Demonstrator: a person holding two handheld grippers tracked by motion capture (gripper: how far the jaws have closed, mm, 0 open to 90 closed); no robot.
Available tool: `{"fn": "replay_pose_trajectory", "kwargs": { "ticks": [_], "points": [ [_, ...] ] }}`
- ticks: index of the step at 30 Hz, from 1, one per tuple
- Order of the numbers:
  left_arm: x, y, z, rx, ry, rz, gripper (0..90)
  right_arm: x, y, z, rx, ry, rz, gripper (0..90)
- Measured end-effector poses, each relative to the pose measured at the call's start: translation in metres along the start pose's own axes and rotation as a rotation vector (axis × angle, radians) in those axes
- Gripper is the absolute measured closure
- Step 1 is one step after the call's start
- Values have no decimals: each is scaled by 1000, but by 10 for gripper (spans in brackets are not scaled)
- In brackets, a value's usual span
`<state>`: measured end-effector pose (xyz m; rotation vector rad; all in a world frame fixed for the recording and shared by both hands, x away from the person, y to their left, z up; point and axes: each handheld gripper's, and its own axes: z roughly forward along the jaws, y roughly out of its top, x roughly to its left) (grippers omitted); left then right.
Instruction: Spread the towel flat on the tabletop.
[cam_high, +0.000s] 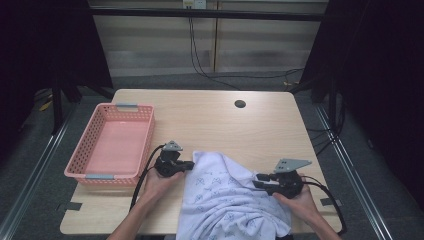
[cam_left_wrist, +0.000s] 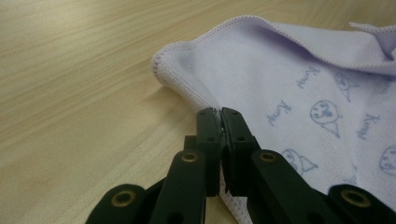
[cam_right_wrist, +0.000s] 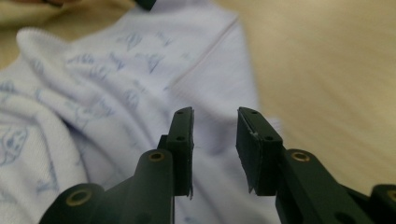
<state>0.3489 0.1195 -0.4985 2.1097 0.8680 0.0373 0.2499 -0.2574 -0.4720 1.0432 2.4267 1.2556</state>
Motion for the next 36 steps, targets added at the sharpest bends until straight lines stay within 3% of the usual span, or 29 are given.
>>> {"fn": "replay_pose_trajectory", "kwargs": {
  "ticks": [3,4,8,10,12,14,15,18,21,23,24,27,36],
  "points": [
    [2,0,-2,-10,-7,-4,850,-12,0,-8,-36,-47,38,612],
    [3,0,-3,-12,-11,-7,835,-15,-1,-7,-34,-43,48,611],
    [6,2,-2,-18,6,-13,730,-18,-7,6,31,-16,28,549],
    [10,3,-1,-42,10,-34,667,-22,-7,14,50,-32,16,499],
    [13,4,1,-51,25,-52,619,-29,-6,20,53,-37,35,467],
    [16,6,3,-43,50,-49,562,-33,-5,26,64,-29,49,463],
    [18,6,4,-51,37,-49,543,-32,-6,28,67,-11,41,467],
    [18,9,9,-40,47,-47,521,-26,-7,34,95,2,5,557],
    [16,7,15,-37,35,-26,537,-25,-6,33,102,15,8,677],
    [16,9,17,-36,35,-27,596,-25,-5,32,89,10,15,749],
    [17,9,18,-28,31,-13,678,-25,-4,30,79,4,17,770],
    [18,9,17,-19,22,-30,855,-28,-1,23,38,-15,36,831],
    [14,17,-12,-123,-17,-24,867,-46,7,-10,-91,-66,113,876]
  ]
}}
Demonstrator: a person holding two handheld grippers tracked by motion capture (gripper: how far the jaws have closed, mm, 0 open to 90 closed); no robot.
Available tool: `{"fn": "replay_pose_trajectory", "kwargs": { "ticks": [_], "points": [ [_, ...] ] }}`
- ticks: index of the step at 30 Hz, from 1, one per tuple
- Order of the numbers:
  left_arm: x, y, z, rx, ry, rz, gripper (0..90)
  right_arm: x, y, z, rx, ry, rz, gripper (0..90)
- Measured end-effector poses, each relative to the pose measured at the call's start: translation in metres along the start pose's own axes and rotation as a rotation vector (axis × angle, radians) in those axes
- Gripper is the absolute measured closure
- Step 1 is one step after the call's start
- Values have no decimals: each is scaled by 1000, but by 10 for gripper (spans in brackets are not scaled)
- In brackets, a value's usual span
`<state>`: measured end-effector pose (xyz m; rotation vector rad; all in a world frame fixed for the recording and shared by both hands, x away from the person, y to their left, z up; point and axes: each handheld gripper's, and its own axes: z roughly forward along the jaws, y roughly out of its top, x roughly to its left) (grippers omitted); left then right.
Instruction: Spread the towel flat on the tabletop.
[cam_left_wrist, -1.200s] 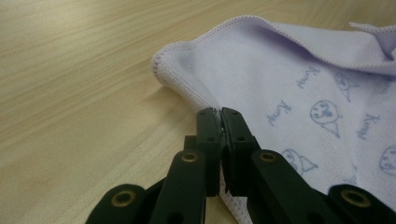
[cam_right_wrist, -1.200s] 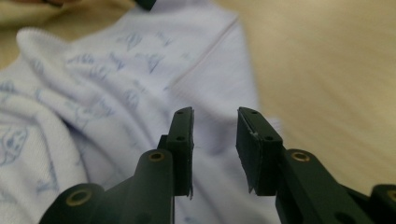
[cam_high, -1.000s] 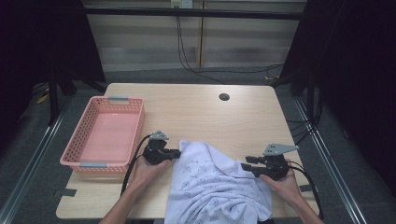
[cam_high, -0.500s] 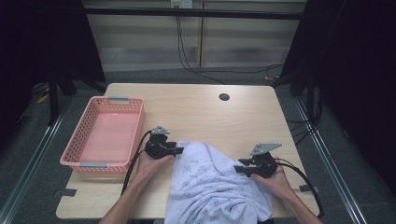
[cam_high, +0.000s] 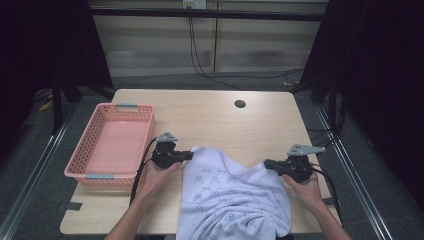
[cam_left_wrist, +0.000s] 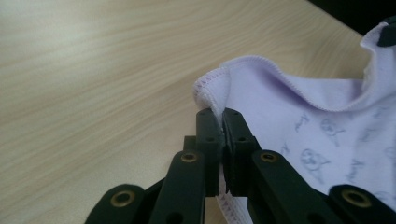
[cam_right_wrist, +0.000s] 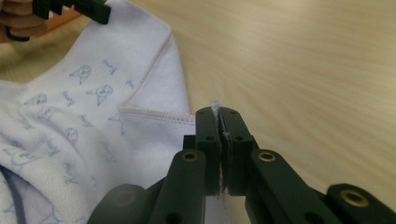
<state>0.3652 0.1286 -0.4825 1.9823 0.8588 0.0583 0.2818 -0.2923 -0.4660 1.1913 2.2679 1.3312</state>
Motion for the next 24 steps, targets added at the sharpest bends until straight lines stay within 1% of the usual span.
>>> {"fn": "replay_pose_trajectory", "kwargs": {
  "ticks": [1,2,4,8,9,10,11,12,15,17,19,22,24],
  "points": [
    [-3,3,-10,-24,11,3,866,-3,3,-5,-15,-5,4,876],
    [-3,4,-15,-37,15,4,866,-5,6,-11,-32,-19,13,877],
    [-4,6,-25,-63,17,4,866,-10,11,-23,-69,-33,29,879],
    [-7,9,-39,-94,2,6,867,-15,21,-39,-121,-51,38,880],
    [-9,12,-41,-90,14,24,867,-16,24,-41,-129,-54,40,880],
    [-11,16,-44,-98,14,33,867,-17,28,-42,-140,-56,36,880],
    [-14,20,-47,-112,4,32,867,-18,32,-44,-150,-64,36,880],
    [-16,25,-50,-116,3,46,867,-19,37,-46,-161,-72,31,880],
    [-22,41,-59,-143,5,73,867,-24,50,-52,-204,-74,36,880],
    [-21,51,-64,-158,22,86,867,-29,58,-55,-224,-80,32,880],
    [-17,61,-71,-173,41,91,867,-33,67,-57,-236,-89,32,880],
    [-10,77,-79,-199,67,86,867,-39,81,-60,-258,-92,39,880],
    [-6,87,-83,-208,83,92,867,-44,91,-61,-269,-101,33,880]
  ]
}}
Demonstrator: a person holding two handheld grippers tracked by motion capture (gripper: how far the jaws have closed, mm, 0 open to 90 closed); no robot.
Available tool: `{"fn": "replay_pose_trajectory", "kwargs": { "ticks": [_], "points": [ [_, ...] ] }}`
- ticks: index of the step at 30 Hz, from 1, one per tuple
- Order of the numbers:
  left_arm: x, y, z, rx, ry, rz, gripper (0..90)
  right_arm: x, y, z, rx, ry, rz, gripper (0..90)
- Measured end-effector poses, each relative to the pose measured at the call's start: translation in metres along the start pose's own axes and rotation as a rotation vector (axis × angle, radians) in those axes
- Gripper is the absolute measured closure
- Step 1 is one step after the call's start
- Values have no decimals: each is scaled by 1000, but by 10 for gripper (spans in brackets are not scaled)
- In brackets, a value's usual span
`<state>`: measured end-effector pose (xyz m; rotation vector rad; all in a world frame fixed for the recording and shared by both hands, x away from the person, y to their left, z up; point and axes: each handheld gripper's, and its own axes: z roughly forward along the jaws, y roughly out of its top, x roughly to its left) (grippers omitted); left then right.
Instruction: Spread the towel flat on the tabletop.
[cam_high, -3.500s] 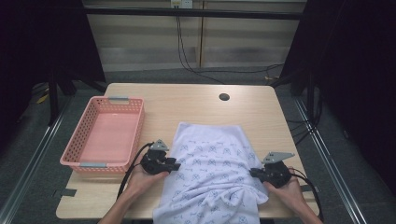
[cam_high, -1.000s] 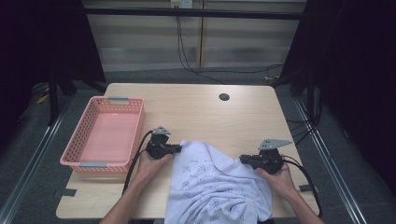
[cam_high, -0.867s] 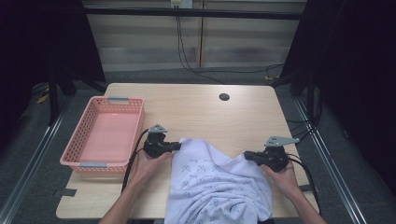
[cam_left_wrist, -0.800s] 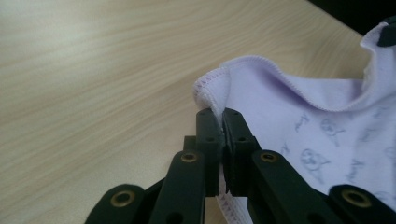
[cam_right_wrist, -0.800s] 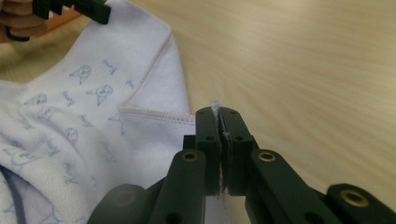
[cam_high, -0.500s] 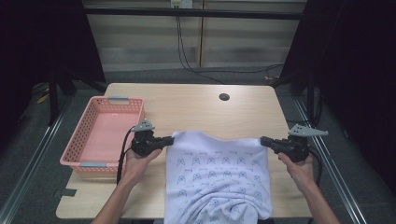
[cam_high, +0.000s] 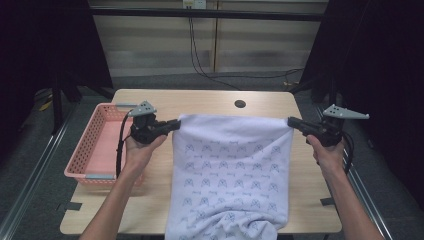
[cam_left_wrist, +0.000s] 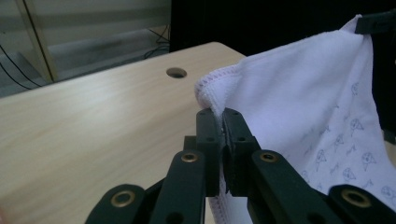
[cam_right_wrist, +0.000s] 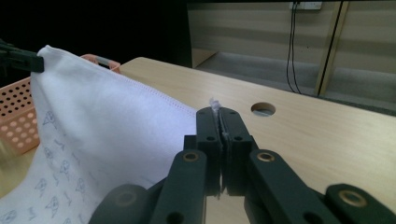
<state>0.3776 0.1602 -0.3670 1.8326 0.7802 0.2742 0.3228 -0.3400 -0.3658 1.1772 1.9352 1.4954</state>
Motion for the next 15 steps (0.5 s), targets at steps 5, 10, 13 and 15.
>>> {"fn": "replay_pose_trajectory", "kwargs": {
  "ticks": [5,10,13,15],
  "points": [
    [10,18,7,18,36,22,867,-11,18,11,-20,-17,-6,880],
    [23,28,24,44,63,21,867,-27,35,32,-10,-48,-1,882],
    [37,34,38,49,78,-7,866,-35,46,46,14,-68,-8,884],
    [45,35,49,55,98,-26,825,-40,54,59,55,-96,-22,880]
  ]
}}
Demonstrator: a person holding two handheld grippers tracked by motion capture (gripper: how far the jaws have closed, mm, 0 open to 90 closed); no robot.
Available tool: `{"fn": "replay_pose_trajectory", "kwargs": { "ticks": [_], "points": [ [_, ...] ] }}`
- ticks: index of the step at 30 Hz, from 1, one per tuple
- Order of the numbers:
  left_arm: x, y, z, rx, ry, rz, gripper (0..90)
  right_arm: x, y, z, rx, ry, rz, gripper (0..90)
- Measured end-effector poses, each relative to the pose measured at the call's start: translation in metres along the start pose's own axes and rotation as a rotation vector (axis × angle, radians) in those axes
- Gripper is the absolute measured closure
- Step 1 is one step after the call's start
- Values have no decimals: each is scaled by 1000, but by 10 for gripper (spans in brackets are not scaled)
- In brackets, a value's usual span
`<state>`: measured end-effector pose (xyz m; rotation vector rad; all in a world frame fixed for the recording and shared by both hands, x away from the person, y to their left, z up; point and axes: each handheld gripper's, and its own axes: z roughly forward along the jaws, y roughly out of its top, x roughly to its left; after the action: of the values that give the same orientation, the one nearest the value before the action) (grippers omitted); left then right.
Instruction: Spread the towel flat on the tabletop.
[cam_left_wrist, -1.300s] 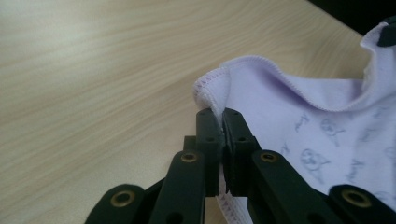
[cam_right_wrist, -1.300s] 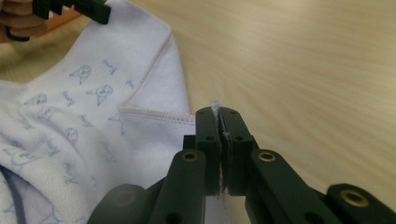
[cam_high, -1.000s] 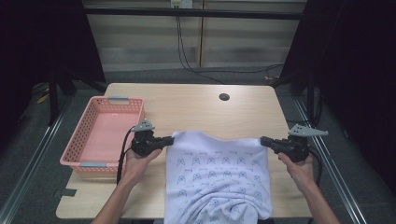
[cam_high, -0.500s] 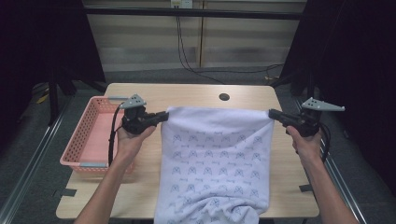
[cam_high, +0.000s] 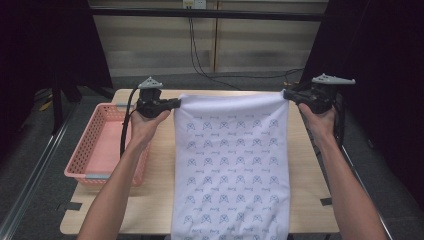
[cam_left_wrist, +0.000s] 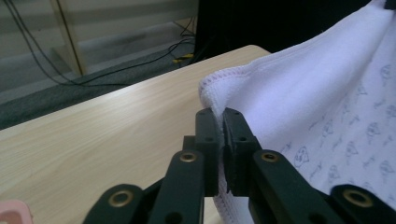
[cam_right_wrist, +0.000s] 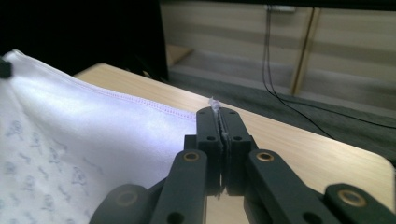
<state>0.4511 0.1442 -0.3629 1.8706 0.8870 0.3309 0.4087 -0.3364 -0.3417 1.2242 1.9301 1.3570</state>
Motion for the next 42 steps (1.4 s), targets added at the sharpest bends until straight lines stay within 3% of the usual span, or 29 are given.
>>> {"fn": "replay_pose_trajectory", "kwargs": {
  "ticks": [2,4,7,9,11,12,14,20,23,27,30,33,36,38,42],
  "points": [
    [6,0,9,21,39,-29,653,-4,3,12,26,-48,-3,817],
    [11,-4,14,31,33,-53,634,-10,1,19,29,-95,11,740],
    [5,-9,16,38,15,-38,591,-14,-8,21,43,-102,32,692],
    [0,-12,15,51,-40,-49,586,-11,-17,17,53,-79,17,681],
    [-8,-15,11,32,-54,-40,597,-5,-26,10,61,-48,8,673],
    [-13,-17,9,20,-84,-43,604,-1,-30,7,66,-33,-2,652],
    [-26,-22,5,32,-97,-9,612,9,-39,-3,68,-8,-10,638],
    [-61,-47,-6,60,-197,48,638,40,-78,-26,91,89,-14,610],
    [-74,-61,-3,119,-209,87,649,52,-100,-34,124,134,-7,589],
    [-80,-87,8,170,-238,61,646,63,-128,-39,171,165,17,569],
    [-83,-109,20,232,-253,54,629,72,-151,-38,259,175,14,543],
    [-84,-127,29,277,-244,51,616,78,-171,-32,320,183,-1,502],
    [-88,-136,33,331,-211,106,597,83,-180,-25,368,173,-34,491],
    [-89,-140,33,324,-197,85,586,83,-182,-20,378,158,-50,491],
    [-89,-149,37,344,-167,136,589,83,-188,-10,407,110,-120,508]
  ]
}}
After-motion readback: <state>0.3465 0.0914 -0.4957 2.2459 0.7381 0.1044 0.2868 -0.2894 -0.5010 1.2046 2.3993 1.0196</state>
